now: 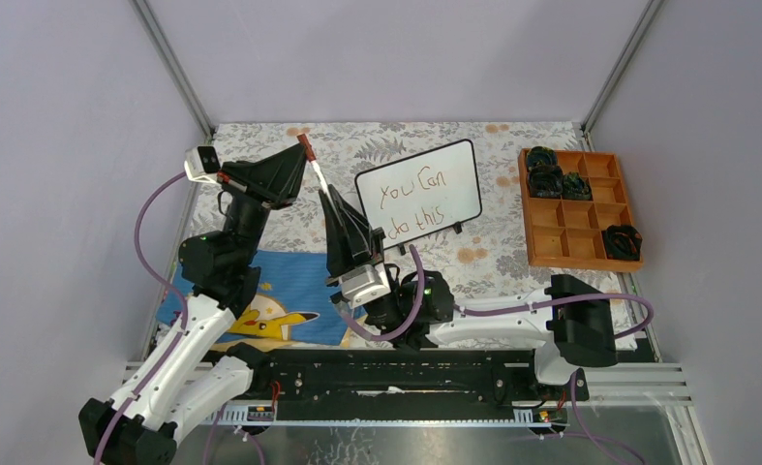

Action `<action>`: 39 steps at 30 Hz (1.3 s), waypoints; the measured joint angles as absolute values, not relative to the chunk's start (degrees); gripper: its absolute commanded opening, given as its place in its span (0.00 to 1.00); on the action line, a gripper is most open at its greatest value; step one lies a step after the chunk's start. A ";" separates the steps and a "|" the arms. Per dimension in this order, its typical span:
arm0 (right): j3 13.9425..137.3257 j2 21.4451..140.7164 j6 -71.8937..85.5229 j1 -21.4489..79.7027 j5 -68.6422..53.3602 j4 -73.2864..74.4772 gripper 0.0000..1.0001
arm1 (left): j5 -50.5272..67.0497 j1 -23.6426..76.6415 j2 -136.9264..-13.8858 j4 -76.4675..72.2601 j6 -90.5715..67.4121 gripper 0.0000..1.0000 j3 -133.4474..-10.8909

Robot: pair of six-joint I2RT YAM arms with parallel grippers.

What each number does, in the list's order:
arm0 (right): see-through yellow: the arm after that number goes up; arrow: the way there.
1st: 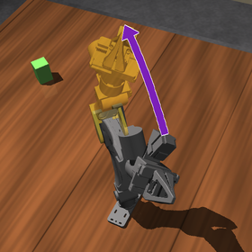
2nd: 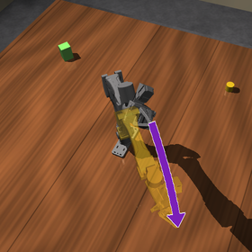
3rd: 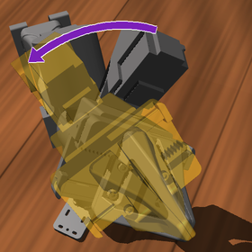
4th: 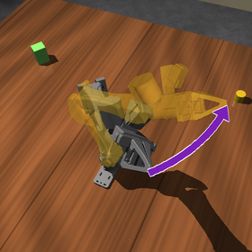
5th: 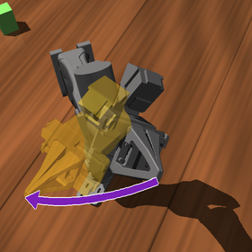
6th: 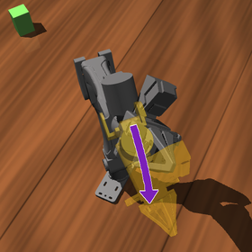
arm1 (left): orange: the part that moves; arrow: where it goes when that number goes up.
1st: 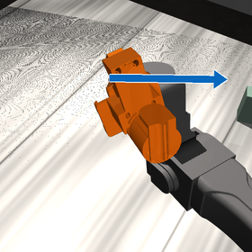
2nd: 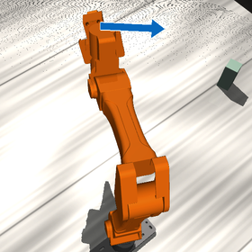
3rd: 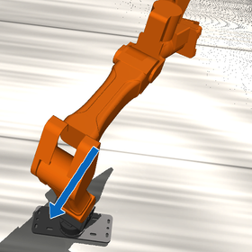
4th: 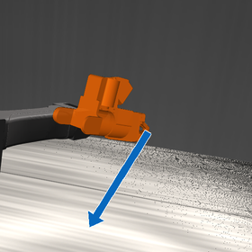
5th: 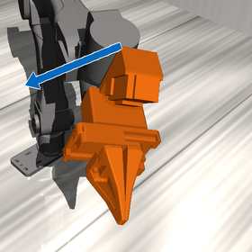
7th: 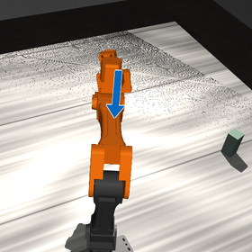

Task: Write a sentence on the whiteboard
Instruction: Close the whiteboard marker at the center of the board.

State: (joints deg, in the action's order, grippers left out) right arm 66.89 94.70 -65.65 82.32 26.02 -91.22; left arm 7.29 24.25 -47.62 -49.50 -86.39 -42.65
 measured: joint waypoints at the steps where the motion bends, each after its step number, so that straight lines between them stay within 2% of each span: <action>1: 66.96 94.72 -65.71 82.35 26.06 -91.24 0.00 | 7.16 24.36 -47.62 -49.50 -86.37 0.00 -42.65; 8: 66.89 94.65 -65.08 82.46 25.96 -91.24 0.00 | 6.76 24.47 -46.52 -48.49 -85.10 0.00 -42.65; 25: 66.67 94.32 -64.10 82.59 25.89 -91.20 0.00 | 7.16 24.91 -45.45 -46.70 -83.42 0.28 -42.65; 32: 66.67 94.28 -63.61 82.54 25.87 -90.91 0.00 | 10.24 25.89 -45.15 -46.22 -82.65 0.36 -42.65; 34: 66.67 94.28 -63.57 82.54 25.87 -90.85 0.00 | 10.44 25.89 -45.01 -46.22 -82.48 0.41 -42.65; 39: 66.67 94.28 -63.37 82.54 25.87 -90.74 0.00 | 11.05 25.91 -44.62 -46.24 -81.56 0.69 -42.65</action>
